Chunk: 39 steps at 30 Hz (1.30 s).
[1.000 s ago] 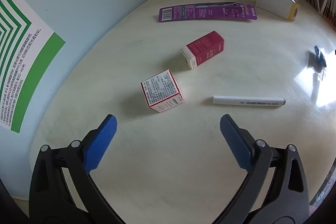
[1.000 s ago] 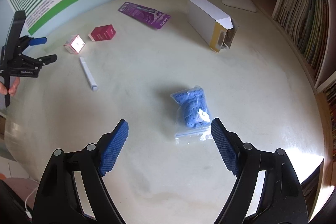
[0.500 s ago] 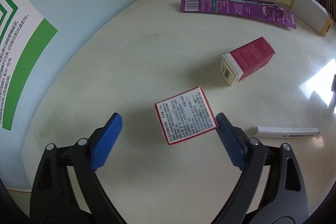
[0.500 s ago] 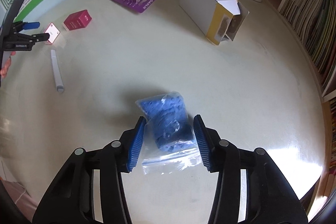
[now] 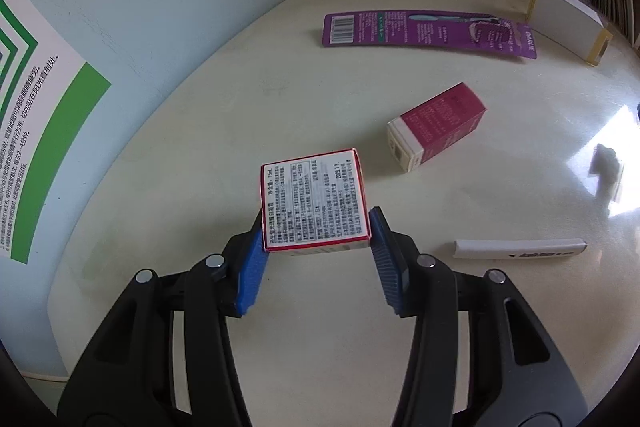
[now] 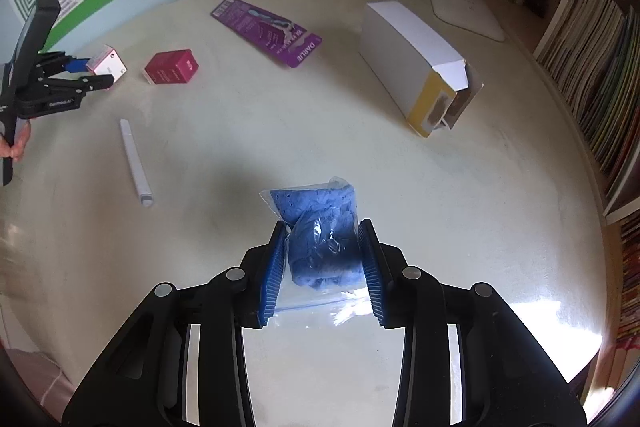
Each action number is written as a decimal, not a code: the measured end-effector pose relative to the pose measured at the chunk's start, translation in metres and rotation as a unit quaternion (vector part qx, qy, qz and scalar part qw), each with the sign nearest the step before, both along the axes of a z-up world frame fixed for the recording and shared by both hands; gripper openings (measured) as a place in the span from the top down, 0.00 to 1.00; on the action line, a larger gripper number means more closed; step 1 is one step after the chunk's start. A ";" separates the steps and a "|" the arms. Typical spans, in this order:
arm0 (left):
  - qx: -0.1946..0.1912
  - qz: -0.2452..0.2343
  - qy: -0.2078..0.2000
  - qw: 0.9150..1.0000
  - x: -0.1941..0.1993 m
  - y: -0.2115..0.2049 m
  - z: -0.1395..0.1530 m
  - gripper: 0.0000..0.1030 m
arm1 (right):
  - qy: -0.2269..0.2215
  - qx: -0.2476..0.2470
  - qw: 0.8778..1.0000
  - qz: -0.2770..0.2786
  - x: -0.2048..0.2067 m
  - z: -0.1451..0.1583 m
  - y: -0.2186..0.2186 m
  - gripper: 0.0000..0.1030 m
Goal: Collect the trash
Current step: 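Lift the blue bag and small white box and carry both over the bin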
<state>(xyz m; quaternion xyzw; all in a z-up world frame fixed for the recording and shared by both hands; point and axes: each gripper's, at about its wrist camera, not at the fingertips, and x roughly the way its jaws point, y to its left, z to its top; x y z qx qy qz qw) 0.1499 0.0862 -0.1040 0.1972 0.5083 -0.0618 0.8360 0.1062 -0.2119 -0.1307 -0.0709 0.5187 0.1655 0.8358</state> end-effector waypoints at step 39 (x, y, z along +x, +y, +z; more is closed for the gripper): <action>-0.016 -0.312 -0.025 0.950 -0.193 -0.285 0.062 0.55 | -0.054 0.030 0.976 -0.210 -0.268 0.051 -0.188 0.64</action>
